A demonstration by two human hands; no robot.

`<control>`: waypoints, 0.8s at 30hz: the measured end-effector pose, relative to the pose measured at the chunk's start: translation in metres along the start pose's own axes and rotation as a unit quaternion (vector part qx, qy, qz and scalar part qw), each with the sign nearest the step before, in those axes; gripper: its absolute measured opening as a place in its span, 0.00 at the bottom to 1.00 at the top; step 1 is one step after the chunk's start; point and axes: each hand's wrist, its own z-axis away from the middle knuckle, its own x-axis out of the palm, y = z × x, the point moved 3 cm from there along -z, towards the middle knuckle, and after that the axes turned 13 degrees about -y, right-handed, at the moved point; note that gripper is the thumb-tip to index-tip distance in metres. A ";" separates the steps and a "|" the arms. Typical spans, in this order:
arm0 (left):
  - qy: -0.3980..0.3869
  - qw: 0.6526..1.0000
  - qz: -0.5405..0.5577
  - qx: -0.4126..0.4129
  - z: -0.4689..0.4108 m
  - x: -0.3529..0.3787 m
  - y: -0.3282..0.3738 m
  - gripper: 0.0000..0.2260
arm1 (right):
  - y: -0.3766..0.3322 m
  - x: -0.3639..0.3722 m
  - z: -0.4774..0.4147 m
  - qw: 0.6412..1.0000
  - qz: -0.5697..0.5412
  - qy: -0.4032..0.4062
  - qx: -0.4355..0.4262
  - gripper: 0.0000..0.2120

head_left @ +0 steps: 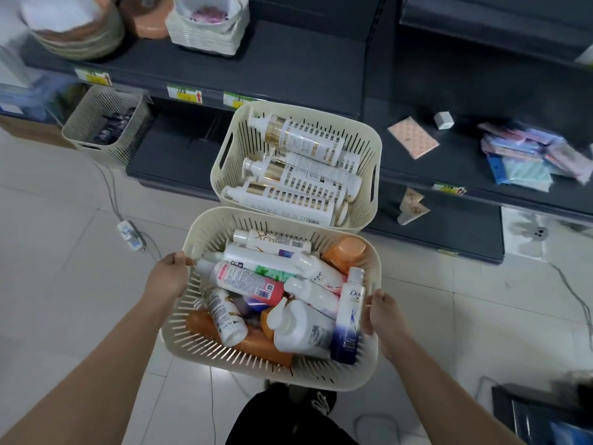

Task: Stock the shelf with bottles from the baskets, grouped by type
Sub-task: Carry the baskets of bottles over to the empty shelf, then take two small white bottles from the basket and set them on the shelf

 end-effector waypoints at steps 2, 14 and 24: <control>0.016 0.997 -0.075 0.013 0.003 0.000 0.004 0.14 | -0.001 0.000 0.002 0.999 0.051 0.012 -0.006 0.10; 0.036 0.924 -0.368 0.100 0.059 0.069 0.073 0.24 | -0.039 -0.021 0.029 0.857 0.463 0.023 -0.226 0.23; -0.056 0.883 -0.466 -0.006 0.087 0.181 0.066 0.23 | -0.050 -0.039 -0.001 0.559 0.735 -0.123 -0.363 0.22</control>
